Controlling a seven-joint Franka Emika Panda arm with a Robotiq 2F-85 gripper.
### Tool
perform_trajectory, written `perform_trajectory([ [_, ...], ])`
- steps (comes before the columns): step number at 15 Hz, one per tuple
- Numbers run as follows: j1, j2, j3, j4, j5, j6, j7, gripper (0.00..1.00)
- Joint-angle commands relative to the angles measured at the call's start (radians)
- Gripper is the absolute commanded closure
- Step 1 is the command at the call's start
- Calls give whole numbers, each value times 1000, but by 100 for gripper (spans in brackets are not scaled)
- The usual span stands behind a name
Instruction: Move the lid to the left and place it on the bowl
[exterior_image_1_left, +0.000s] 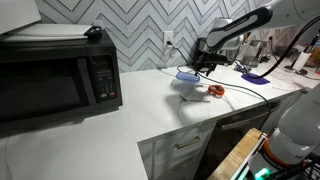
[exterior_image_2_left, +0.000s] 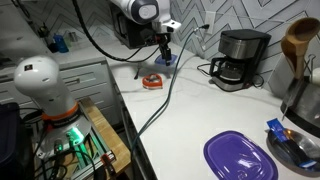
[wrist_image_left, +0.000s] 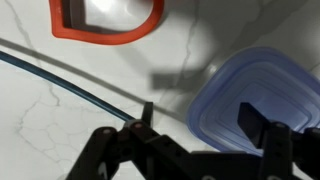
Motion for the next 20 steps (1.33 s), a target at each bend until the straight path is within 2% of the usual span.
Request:
perform_trajectory([
  [1, 12, 44, 3, 33, 11, 8, 44, 38],
  [5, 15, 62, 5, 46, 8, 6, 71, 71],
  [9, 15, 69, 3, 51, 3, 4, 83, 99],
  [14, 18, 63, 6, 54, 0, -6, 81, 98],
  [20, 46, -26, 40, 65, -26, -57, 95, 98],
])
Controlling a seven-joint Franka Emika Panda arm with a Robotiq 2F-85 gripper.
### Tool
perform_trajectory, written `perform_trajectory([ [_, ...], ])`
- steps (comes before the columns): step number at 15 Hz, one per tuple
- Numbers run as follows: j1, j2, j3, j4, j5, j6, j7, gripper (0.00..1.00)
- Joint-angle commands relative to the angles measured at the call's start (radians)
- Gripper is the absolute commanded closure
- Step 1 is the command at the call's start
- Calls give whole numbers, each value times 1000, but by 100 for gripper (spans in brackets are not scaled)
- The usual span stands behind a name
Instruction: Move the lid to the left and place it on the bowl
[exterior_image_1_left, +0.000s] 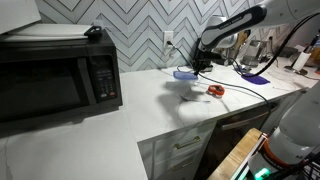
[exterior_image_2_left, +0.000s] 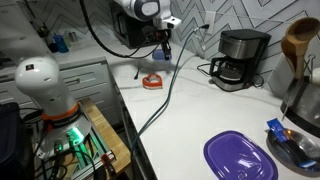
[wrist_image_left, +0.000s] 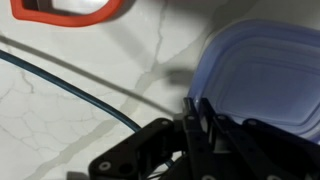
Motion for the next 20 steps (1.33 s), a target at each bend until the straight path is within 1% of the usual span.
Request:
perform_trajectory([
  [1, 19, -82, 25, 0, -32, -67, 39, 98],
  [6, 34, -163, 62, 6, -35, -179, 42, 98],
  [9, 57, -199, 85, 5, -17, -215, 21, 98],
  [15, 140, -233, 181, 4, -17, -192, 21, 98],
  [19, 208, -235, 228, 5, 31, -172, 6, 98],
  [20, 224, -239, 232, -2, 50, -145, -3, 98],
])
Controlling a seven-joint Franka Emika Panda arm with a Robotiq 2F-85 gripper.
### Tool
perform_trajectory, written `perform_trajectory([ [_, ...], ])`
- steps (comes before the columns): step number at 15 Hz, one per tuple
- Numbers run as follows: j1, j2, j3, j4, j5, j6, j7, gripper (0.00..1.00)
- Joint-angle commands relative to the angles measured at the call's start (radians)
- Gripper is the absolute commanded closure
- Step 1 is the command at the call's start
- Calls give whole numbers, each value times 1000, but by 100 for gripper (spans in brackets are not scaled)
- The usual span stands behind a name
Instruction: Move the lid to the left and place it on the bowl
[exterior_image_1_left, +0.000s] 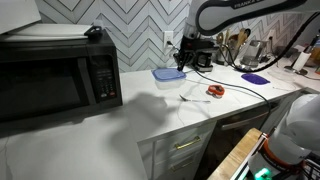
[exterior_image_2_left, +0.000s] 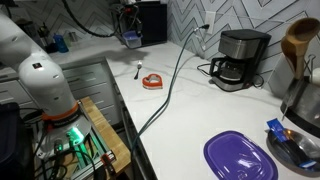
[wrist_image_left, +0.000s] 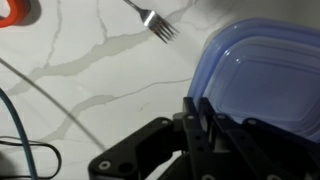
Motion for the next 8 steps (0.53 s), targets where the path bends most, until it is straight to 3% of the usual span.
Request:
perform_trajectory([
  [1, 18, 0, 7, 1, 10, 8, -1, 91],
  [8, 38, -1, 15, 1, 25, 24, -4, 91],
])
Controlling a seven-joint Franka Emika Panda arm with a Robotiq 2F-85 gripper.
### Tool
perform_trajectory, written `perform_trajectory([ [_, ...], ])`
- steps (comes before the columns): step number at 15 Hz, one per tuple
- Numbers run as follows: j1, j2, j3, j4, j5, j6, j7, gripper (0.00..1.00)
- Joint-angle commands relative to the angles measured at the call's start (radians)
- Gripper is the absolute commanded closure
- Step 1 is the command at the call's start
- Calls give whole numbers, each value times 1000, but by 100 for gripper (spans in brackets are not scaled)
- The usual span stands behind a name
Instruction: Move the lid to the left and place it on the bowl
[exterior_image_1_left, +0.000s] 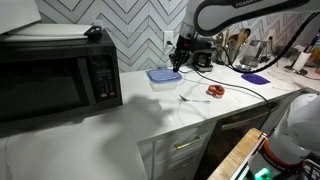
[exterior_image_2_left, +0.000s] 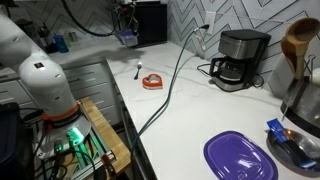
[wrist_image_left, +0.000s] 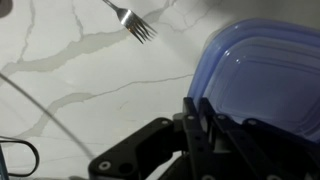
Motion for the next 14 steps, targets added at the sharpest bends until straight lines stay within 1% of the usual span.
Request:
perform_trajectory([
  [1, -1, 0, 1, 1, 0, -2, -1, 98],
  [2, 8, 18, 3, 16, 9, 2, -16, 98],
  [4, 24, 64, 22, 62, 8, -31, -26, 98],
  [10, 91, 195, 92, 177, 14, -90, -15, 98],
  [14, 131, 288, 122, 254, 15, -112, -16, 98],
])
